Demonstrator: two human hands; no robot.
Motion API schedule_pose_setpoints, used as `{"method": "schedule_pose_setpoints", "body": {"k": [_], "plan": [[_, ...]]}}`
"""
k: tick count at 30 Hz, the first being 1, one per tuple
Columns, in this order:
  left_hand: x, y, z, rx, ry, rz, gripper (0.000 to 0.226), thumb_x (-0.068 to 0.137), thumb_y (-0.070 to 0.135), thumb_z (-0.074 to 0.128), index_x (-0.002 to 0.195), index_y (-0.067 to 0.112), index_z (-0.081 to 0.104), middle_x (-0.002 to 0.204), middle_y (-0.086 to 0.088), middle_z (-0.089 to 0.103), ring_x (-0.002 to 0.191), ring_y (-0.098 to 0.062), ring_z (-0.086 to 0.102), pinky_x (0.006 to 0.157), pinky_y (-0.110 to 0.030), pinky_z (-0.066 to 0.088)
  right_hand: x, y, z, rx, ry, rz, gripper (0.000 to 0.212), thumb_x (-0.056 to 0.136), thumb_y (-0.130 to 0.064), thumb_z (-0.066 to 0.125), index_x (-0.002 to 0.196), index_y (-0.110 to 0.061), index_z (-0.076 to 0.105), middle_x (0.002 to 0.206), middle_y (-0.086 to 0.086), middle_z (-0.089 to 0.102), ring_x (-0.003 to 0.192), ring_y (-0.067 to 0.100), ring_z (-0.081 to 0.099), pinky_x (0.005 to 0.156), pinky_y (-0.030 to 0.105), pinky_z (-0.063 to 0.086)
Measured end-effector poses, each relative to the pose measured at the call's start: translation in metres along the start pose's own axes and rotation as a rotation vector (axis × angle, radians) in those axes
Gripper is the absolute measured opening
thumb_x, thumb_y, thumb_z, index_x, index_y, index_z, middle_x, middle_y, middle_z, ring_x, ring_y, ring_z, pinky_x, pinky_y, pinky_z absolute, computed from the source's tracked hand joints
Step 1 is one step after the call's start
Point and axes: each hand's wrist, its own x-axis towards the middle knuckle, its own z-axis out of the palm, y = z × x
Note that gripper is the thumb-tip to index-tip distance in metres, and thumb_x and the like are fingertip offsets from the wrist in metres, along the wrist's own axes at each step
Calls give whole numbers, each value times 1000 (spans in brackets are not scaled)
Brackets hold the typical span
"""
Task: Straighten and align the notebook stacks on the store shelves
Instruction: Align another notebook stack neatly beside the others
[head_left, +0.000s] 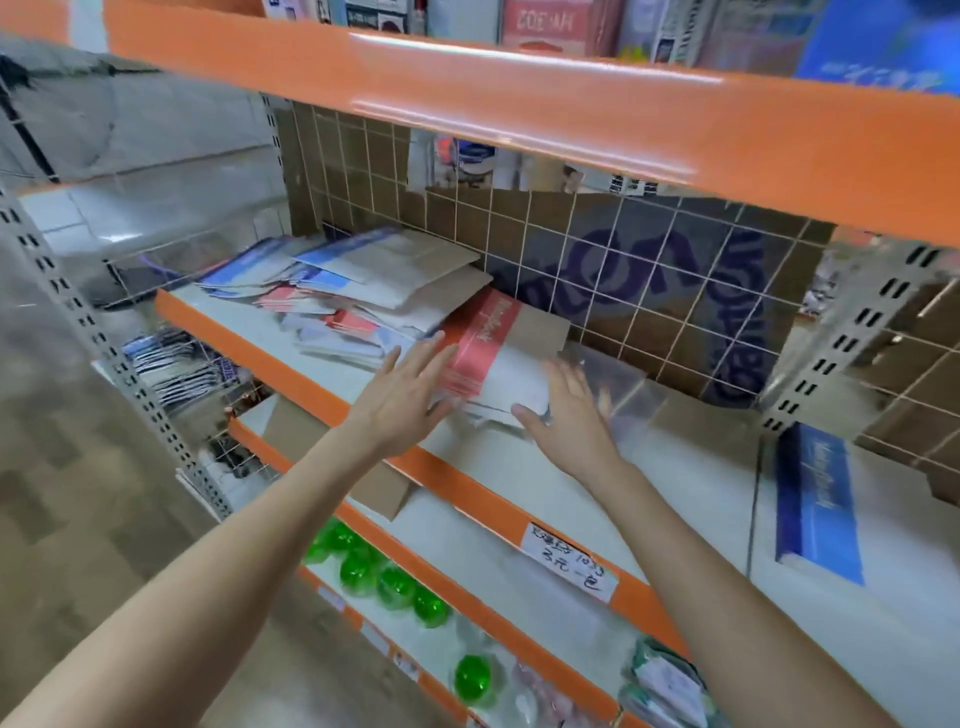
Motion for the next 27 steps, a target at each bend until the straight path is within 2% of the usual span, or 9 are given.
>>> {"method": "schedule_pose_setpoints", "body": {"k": [3, 8, 13, 18, 21, 24, 27], "plan": [[21, -11, 7, -7, -65, 77, 70, 96, 52, 34, 151, 17, 9, 159, -2, 3, 145, -14, 3, 116, -36, -4, 26, -2, 9, 46, -87, 16, 85, 91, -53, 50, 152, -13, 5, 160, 6, 2, 146, 20, 0, 113, 44, 0], [55, -27, 15, 30, -71, 245, 83, 87, 67, 35, 151, 19, 12, 158, -3, 12, 145, -17, 5, 115, -33, -7, 49, -3, 23, -44, -244, 38, 103, 82, -70, 47, 151, -15, -6, 160, 5, -7, 146, 19, -7, 114, 53, -3], [78, -39, 26, 89, -102, 406, 88, 84, 71, 36, 151, 18, 14, 157, -1, 16, 145, -16, 5, 113, -32, -16, 43, -7, 35, -70, -210, 89, 94, 85, -67, 45, 152, -20, -1, 160, -2, -8, 146, 11, -9, 116, 45, 1], [77, -50, 32, 87, -125, 493, 85, 86, 71, 29, 151, 18, 12, 157, 0, 15, 145, -15, 8, 115, -38, -11, 27, -30, 39, -72, -165, 218, 76, 95, -52, 42, 152, -23, 3, 160, -3, -6, 146, 9, -7, 115, 39, -6], [69, -58, 31, 69, -113, 523, 81, 88, 69, 25, 151, 19, 14, 157, 0, 15, 145, -14, 8, 116, -40, -9, 16, -53, 44, -104, -151, 306, 69, 99, -44, 38, 152, -23, 1, 160, -2, -8, 146, 9, -9, 117, 43, -8], [58, -61, 32, 51, -104, 550, 79, 89, 68, 26, 150, 20, 14, 158, 1, 14, 145, -14, 7, 116, -43, -8, 2, -76, 53, -144, -109, 380, 64, 101, -27, 37, 152, -22, -3, 160, -1, -10, 146, 10, -9, 116, 43, -8], [43, -64, 34, 59, -80, 578, 73, 92, 61, 32, 150, 21, 12, 158, 2, 11, 145, -15, 6, 114, -45, -7, -14, -97, 62, -180, -46, 461, 72, 96, -4, 36, 152, -24, -5, 159, -3, -12, 146, 9, -9, 115, 42, -9]]}}
